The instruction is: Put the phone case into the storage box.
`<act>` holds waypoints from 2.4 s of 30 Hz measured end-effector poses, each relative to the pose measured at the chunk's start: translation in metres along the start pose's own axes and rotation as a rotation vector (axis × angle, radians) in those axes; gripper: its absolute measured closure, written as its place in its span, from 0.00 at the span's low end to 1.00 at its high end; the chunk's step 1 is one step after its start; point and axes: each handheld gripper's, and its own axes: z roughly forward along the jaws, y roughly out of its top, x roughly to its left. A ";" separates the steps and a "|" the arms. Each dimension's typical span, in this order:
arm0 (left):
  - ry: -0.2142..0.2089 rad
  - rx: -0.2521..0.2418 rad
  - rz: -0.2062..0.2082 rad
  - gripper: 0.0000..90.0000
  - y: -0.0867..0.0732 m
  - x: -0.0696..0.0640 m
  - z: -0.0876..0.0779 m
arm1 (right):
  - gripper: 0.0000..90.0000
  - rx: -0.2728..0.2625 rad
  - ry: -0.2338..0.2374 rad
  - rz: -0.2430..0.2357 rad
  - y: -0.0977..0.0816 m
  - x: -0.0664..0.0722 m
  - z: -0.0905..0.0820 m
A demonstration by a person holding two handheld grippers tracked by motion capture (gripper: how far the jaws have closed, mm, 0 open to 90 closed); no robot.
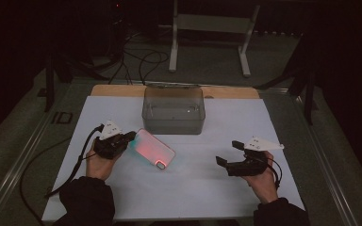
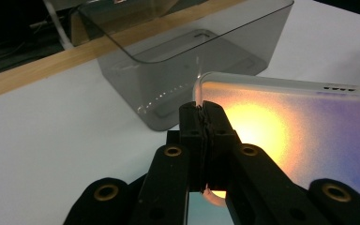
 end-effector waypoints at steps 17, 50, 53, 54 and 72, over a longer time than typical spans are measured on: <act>-0.031 -0.028 0.028 0.99 0.017 -0.015 0.013 | 0.09 0.030 0.077 0.007 0.031 0.003 0.019; -0.101 -0.091 0.122 0.99 0.044 -0.046 0.018 | 0.14 0.164 0.236 -0.031 0.063 0.029 0.068; -0.106 -0.096 0.122 0.99 0.044 -0.048 0.018 | 0.16 0.182 0.254 -0.031 0.064 0.031 0.072; -0.108 -0.097 0.122 0.99 0.044 -0.048 0.019 | 0.19 0.188 0.266 -0.027 0.064 0.032 0.073; -0.123 -0.100 0.130 0.99 0.041 -0.051 0.022 | 0.56 0.255 0.390 0.053 0.065 0.029 0.088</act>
